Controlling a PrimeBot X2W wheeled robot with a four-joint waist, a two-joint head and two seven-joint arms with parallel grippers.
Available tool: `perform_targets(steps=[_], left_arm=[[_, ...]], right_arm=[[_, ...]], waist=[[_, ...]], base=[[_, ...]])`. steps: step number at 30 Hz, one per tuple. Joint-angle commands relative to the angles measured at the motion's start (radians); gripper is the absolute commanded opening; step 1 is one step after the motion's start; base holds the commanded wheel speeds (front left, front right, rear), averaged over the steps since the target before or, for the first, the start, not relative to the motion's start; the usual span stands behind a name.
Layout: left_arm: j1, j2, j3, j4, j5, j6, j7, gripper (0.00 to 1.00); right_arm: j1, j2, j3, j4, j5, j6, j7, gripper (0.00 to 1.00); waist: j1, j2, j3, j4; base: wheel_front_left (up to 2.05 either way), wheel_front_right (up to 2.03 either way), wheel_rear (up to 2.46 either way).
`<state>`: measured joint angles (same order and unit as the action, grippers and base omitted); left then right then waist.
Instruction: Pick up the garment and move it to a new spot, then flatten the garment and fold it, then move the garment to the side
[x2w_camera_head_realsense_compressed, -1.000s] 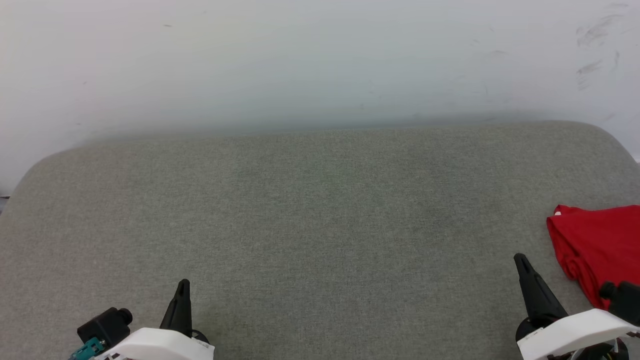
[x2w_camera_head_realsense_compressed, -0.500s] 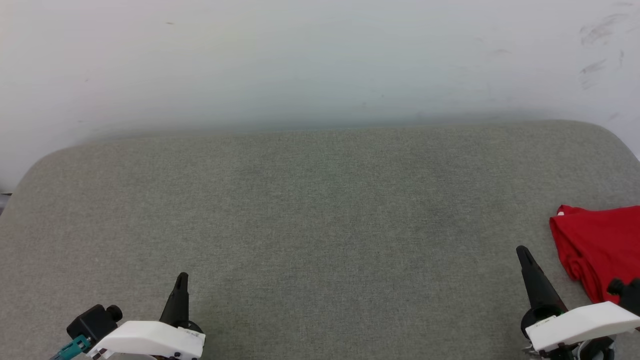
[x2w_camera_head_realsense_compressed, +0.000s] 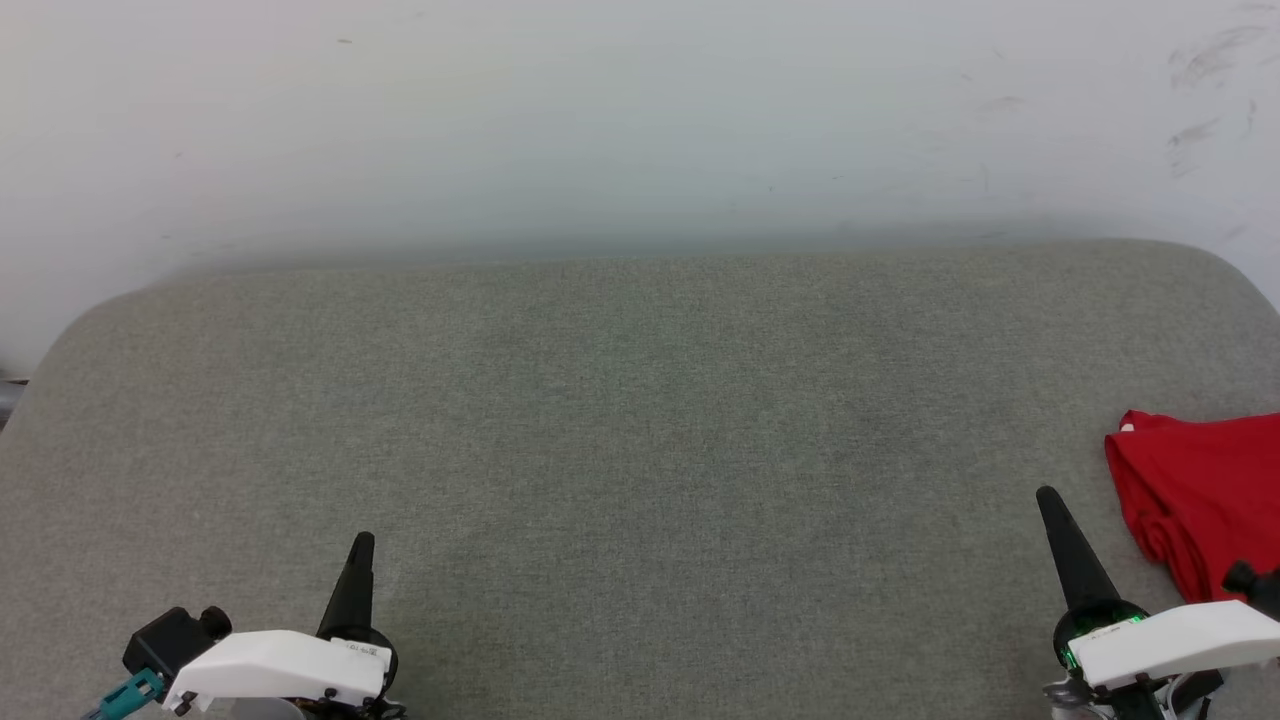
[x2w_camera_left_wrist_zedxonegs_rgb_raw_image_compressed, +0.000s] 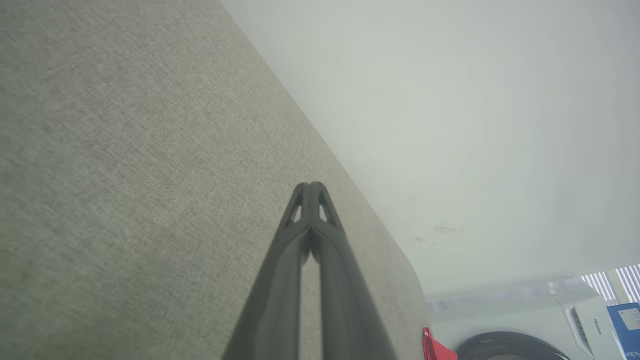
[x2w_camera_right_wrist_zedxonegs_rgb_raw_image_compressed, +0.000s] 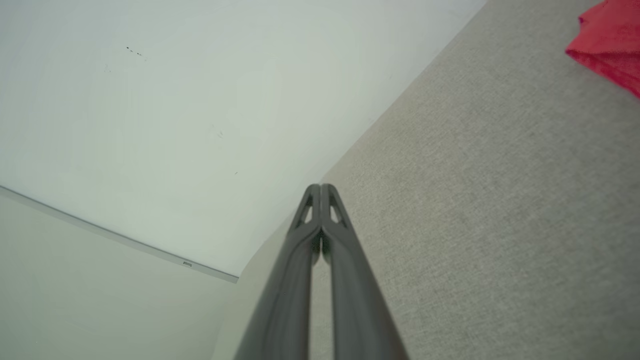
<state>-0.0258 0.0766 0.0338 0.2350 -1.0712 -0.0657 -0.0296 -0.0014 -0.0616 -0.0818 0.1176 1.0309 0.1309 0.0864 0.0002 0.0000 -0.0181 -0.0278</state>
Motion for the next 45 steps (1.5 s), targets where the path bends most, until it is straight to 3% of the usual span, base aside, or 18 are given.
perform_targets(steps=[1,45], left_arm=[[-0.028,-0.003,0.006,-0.006,-0.028,-0.008,0.007,0.00],[-0.071,-0.020,0.062,0.006,-0.399,-0.051,0.108,0.00]], right_arm=[[-0.033,0.002,-0.003,-0.001,0.033,0.000,0.000,0.00],[-0.091,0.010,-0.026,0.094,0.430,0.000,0.021,0.00]], waist=[[-0.0001,0.0000,0.001,0.001],[-0.0001,0.0000,0.014,0.019]], base=[[0.00,0.00,0.00],[0.00,0.00,0.00]])
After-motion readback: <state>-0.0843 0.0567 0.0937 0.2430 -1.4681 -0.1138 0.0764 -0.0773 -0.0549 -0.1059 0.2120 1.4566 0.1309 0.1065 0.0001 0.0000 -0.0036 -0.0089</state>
